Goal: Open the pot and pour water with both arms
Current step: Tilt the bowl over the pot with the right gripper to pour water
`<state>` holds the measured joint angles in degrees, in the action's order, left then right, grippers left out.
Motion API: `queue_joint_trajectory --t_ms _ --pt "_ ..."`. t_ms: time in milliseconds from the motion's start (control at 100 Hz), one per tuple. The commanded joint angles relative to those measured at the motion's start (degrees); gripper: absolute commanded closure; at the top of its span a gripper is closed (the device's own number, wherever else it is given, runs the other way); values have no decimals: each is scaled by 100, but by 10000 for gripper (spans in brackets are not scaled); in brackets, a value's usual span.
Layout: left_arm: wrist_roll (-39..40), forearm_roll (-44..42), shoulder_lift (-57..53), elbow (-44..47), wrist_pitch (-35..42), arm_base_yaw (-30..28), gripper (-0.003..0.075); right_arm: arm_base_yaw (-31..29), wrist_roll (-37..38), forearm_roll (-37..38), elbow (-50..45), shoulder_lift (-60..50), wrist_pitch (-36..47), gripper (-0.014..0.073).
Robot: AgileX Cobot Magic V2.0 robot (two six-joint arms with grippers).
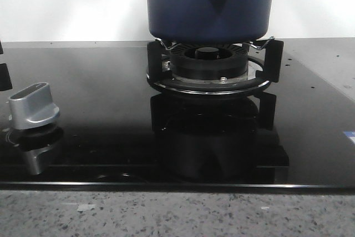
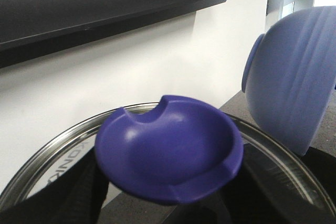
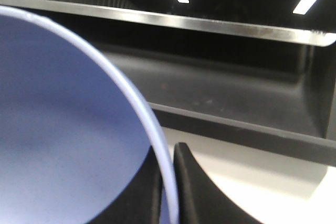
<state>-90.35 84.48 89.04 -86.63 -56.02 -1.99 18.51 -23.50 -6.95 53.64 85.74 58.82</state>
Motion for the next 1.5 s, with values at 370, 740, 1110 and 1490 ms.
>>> queue_joint_trajectory --t_ms 370,740,1110,1490 --pt "62 571 -289 -235 -3 -13 362 8 15 299 158 -297 753 640" --pt "62 571 -289 -235 -3 -13 362 8 15 307 158 -297 817 640" --pt "62 571 -289 -235 -3 -13 363 8 102 307 158 -297 530 640" --pt "62 763 -289 -235 -25 65 362 8 115 -257 650 -684 -1455 640"
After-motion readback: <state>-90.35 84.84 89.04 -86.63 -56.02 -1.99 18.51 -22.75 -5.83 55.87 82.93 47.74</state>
